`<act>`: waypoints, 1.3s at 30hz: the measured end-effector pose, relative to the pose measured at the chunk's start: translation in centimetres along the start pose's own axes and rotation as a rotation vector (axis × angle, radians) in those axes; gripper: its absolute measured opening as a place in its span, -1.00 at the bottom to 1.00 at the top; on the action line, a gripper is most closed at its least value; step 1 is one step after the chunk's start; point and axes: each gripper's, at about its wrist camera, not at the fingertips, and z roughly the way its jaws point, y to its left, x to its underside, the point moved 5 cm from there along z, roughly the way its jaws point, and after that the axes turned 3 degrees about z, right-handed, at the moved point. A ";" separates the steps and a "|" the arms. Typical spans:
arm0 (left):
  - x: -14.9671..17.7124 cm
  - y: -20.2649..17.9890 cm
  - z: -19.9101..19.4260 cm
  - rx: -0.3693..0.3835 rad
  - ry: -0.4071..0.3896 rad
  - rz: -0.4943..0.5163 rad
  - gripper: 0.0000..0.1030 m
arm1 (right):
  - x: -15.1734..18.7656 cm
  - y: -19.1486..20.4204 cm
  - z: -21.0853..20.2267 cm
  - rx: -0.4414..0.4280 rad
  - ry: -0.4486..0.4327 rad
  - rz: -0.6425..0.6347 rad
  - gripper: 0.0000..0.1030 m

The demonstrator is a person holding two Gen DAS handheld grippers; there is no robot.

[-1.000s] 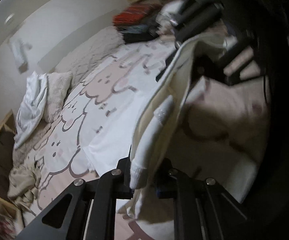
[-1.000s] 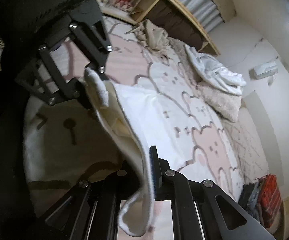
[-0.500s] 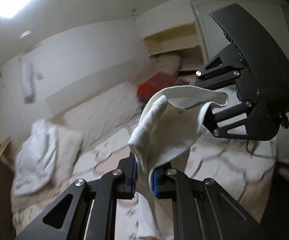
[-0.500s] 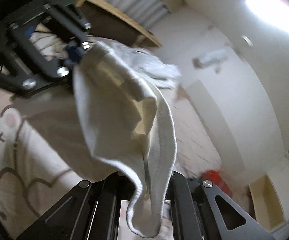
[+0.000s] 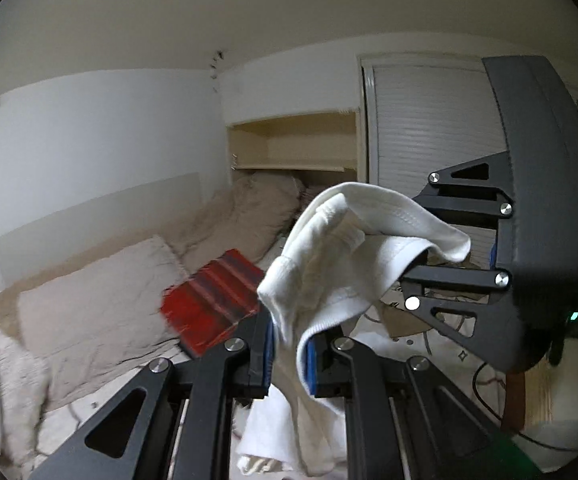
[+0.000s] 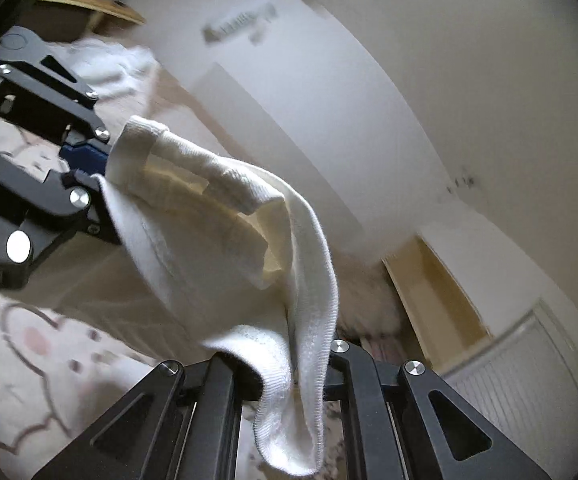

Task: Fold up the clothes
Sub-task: 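Carry the lifted shirt with both tools toward the stack of folded clothes, then lower the shirt onto the folded clothes stack and open both tools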

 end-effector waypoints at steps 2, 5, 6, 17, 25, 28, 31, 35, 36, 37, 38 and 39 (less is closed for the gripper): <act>-0.5 -0.9 3.3 0.010 0.020 0.007 -0.76 | 1.9 -1.4 2.5 0.032 0.033 0.018 -0.88; -0.7 -1.7 7.5 0.009 0.041 0.023 -0.76 | 4.3 -2.7 6.2 0.056 0.076 0.067 -0.88; -0.8 -2.0 8.7 0.011 0.046 0.025 -0.76 | 5.1 -3.1 7.3 0.057 0.088 0.088 -0.88; 3.8 -5.1 10.4 0.061 0.068 0.096 -0.75 | 9.4 -2.8 10.9 -0.044 0.102 0.194 -0.88; 11.7 -14.3 7.7 0.142 0.055 0.218 -0.75 | 18.0 1.9 6.2 -0.074 0.132 0.049 -0.88; 15.0 -18.0 7.4 0.163 0.072 0.282 -0.75 | 21.6 4.3 4.2 -0.107 0.172 -0.010 -0.88; 18.0 -21.3 7.3 0.179 0.093 0.342 -0.75 | 25.4 6.8 3.6 -0.139 0.216 -0.125 -0.88; 20.1 -23.2 8.4 0.205 0.146 0.344 -0.75 | 29.6 8.8 3.1 -0.174 0.255 -0.222 -0.88; 20.5 -23.3 8.9 0.207 0.159 0.336 -0.75 | 30.4 9.3 3.1 -0.183 0.265 -0.241 -0.87; 20.8 -23.5 9.3 0.206 0.167 0.332 -0.75 | 31.3 9.8 3.1 -0.185 0.269 -0.265 -0.87; 21.2 -23.6 9.8 0.207 0.181 0.327 -0.75 | 32.0 10.3 2.9 -0.177 0.270 -0.296 -0.87; 21.4 -23.7 9.9 0.208 0.185 0.321 -0.74 | 32.6 10.5 2.7 -0.172 0.280 -0.314 -0.85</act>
